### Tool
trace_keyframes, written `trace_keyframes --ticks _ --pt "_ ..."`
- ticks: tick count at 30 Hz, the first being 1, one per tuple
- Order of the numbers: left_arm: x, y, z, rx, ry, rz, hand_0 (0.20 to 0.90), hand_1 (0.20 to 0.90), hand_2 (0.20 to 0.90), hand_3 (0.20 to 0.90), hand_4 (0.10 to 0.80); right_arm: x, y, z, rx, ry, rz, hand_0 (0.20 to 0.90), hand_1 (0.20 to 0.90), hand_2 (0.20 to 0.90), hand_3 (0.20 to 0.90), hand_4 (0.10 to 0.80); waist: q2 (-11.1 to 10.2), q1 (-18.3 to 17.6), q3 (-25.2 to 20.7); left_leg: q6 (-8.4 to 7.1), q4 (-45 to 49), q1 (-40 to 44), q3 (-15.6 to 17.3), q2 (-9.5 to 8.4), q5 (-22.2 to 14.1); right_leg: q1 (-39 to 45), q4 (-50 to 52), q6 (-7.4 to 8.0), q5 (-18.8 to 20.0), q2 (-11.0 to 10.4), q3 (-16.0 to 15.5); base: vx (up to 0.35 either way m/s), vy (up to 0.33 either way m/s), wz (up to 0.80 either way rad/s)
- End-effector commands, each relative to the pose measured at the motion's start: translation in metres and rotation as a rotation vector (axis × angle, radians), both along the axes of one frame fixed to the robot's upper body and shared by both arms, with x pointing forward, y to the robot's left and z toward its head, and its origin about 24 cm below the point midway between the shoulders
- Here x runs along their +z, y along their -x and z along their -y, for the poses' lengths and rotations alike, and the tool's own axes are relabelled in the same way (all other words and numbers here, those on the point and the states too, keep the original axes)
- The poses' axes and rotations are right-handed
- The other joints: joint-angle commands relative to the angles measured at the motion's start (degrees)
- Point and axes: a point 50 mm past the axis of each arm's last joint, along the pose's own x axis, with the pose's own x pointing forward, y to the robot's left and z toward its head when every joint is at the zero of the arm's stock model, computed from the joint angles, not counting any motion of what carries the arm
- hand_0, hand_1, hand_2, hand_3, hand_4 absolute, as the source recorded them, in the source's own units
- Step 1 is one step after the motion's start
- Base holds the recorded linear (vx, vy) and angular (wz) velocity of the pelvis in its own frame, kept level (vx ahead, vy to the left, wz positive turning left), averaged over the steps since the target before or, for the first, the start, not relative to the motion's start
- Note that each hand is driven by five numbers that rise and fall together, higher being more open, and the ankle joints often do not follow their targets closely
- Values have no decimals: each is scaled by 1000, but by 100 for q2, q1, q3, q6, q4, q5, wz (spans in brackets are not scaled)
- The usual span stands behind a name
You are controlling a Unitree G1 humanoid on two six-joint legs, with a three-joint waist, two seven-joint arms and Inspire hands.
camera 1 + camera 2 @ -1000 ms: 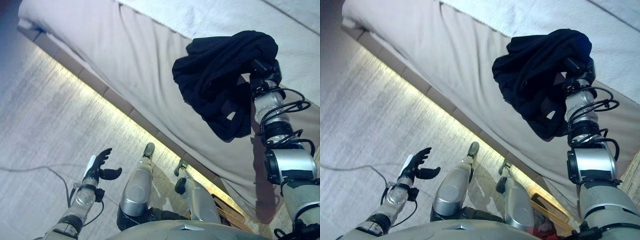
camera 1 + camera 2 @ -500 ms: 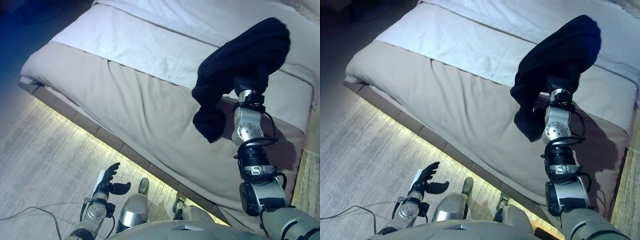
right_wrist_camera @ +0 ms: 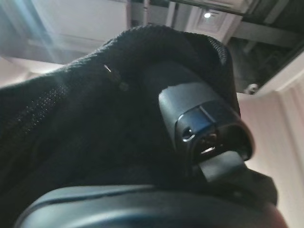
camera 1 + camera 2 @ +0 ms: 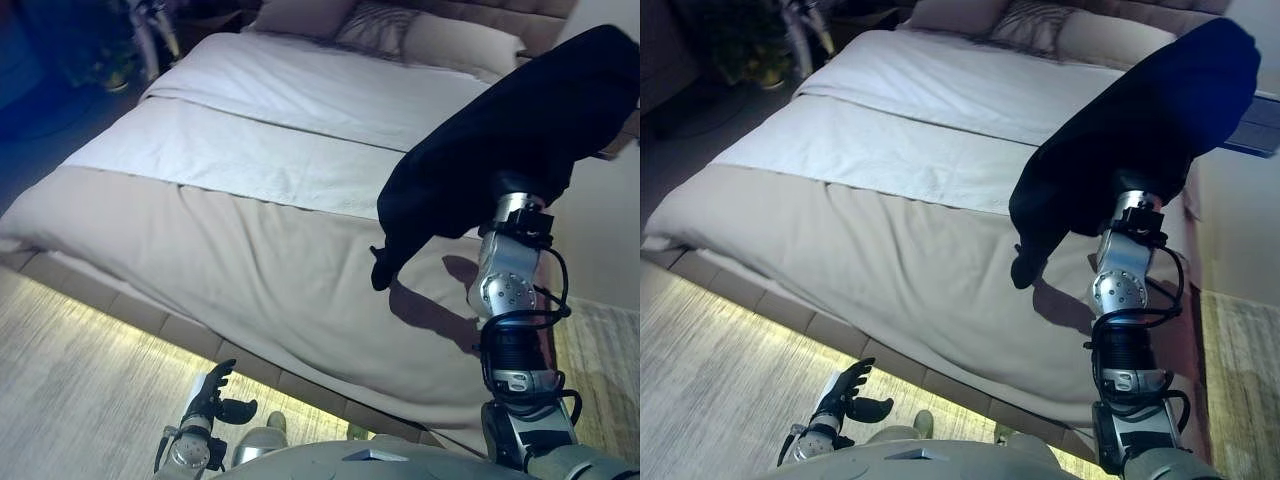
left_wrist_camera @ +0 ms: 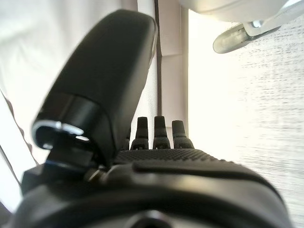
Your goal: Pick up the clothes from the bed and place them into the basket
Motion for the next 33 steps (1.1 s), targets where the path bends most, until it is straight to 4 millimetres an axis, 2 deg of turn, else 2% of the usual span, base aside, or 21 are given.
trace_keyframes --ticks 1,2,4,6,8,9,11,13,15,17,18,19,20,21,22,23,25,26,27,29,33 --pt "5 -12 -3 21 6 64 900 900 900 900 800 56 6 -9 -1 131 293 300 300 300 200 100 -49 206 -460 245 366 -517 -1326 -319 -492 167 321 442 -112 -358 472 -56 109 -141" --pt "5 -12 -2 7 10 68 900 900 900 900 800 57 5 -9 -14 130 291 300 300 300 200 100 -31 213 -446 260 340 -504 -1306 -327 -533 143 325 484 -93 -397 496 -100 179 -179" --pt "5 -15 2 -64 3 68 900 900 900 900 800 59 7 -3 -78 129 290 300 300 300 200 100 65 130 -388 298 55 -351 -1060 -218 -561 -27 399 710 23 -623 464 -123 252 -129" --pt "7 -18 -1 -72 -10 75 900 900 900 900 800 57 9 1 -90 115 282 300 300 300 200 100 118 34 -352 357 -73 -297 -992 -241 -549 -135 464 823 145 -731 536 -88 207 -61" --pt "12 -26 -11 -102 -46 82 900 900 900 900 800 57 16 13 -145 122 264 300 300 300 200 100 136 -76 -276 466 -176 -299 -973 -344 -560 -487 629 954 562 -1019 601 -100 165 -65" --pt "13 -28 -13 -93 -50 83 900 900 900 900 800 57 16 14 -146 122 262 300 300 300 200 100 135 -85 -270 476 -197 -301 -953 -366 -560 -546 647 964 618 -1070 555 -122 197 -41" --pt "14 -26 -28 -44 -75 57 900 900 900 900 800 55 16 26 -175 124 236 300 300 300 200 100 142 -115 -241 492 -389 -223 -770 -482 -525 -768 723 1013 995 -1290 163 -76 191 -35" --pt "13 -21 -32 -36 -82 40 900 900 900 900 800 53 14 29 -178 122 225 300 300 300 200 100 181 -62 -253 470 -534 -73 -603 -458 -567 -808 754 1084 1109 -1355 -205 -13 83 -73" --pt "13 -17 -36 -57 -93 25 900 900 900 900 800 54 10 33 -186 114 214 300 300 300 200 100 236 41 -257 433 -621 4 -253 -413 -558 -853 918 1156 1215 -1452 -842 -159 67 -92" --pt "15 -18 -39 -56 -93 29 900 900 900 900 800 56 7 35 -198 111 213 300 300 300 200 100 311 100 -264 454 -621 -33 -68 -360 -529 -887 1177 1119 1102 -1430 -1019 -226 50 -95" --pt "16 -23 -39 -56 -94 34 900 900 900 900 800 53 6 37 -202 104 214 300 300 300 200 100 385 165 -281 527 -621 -118 77 -320 -470 -770 1675 1005 752 -1298 -1135 -306 45 -66" --pt "17 -26 -39 -50 -93 39 900 900 900 900 800 51 6 37 -202 103 217 300 300 300 200 100 394 213 -310 556 -615 -251 168 -306 -355 -654 1794 893 576 -1221 -1285 -273 37 -47" --pt "16 -26 -39 -47 -93 40 900 900 900 900 800 51 5 36 -199 102 218 300 300 300 200 100 396 233 -318 554 -613 -266 193 -296 -354 -636 1831 874 525 -1214 -1315 -286 3 -86" --pt "16 -28 -36 -32 -89 46 900 900 900 900 800 49 4 32 -184 99 224 300 300 300 200 100 409 368 -378 582 -588 -437 415 -236 -278 -379 2011 780 285 -1204 -1661 -247 -6 -89" --pt "15 -28 -34 -24 -86 51 900 900 900 900 800 49 2 29 -171 101 226 300 300 300 200 100 412 474 -417 587 -564 -532 590 -194 -242 -207 2123 761 168 -1251 -1903 -243 -6 -80" --pt "15 -28 -34 -21 -85 52 900 900 900 900 800 49 2 29 -168 102 227 300 300 300 200 100 404 498 -418 584 -560 -537 620 -194 -246 -189 2131 763 138 -1258 -1908 -161 -42 -49" --pt "15 -31 -30 -17 -82 69 900 900 900 900 800 49 0 16 -157 134 236 300 300 300 200 100 267 702 -421 572 -431 -733 916 -223 -179 167 1932 824 34 -1272 -2129 -159 -131 -89" --pt "16 -29 -31 -19 -86 69 900 900 900 900 800 48 0 14 -158 133 233 300 300 300 200 100 239 733 -414 567 -400 -715 963 -229 -223 200 1877 840 33 -1277 -2131 -194 -254 -103" --pt "16 -31 -30 5 -94 79 900 900 900 900 800 42 0 6 -142 153 232 300 300 300 200 100 163 825 -406 421 -329 -894 1145 -96 -87 555 1200 778 -280 -1004 -2208 -136 -226 -91" --pt "17 -34 -28 15 -95 92 900 900 900 900 800 44 3 -1 -154 189 222 300 300 300 200 100 95 839 -376 291 -247 -1034 1256 64 33 721 605 720 -421 -781 -2154 -190 -258 -97" --pt "19 -41 -20 -11 -79 131 900 900 900 900 800 48 9 -7 -216 256 197 300 300 300 200 100 22 773 -351 176 -311 -1155 1262 181 210 702 139 639 -358 -574 -2045 -130 -148 -74"
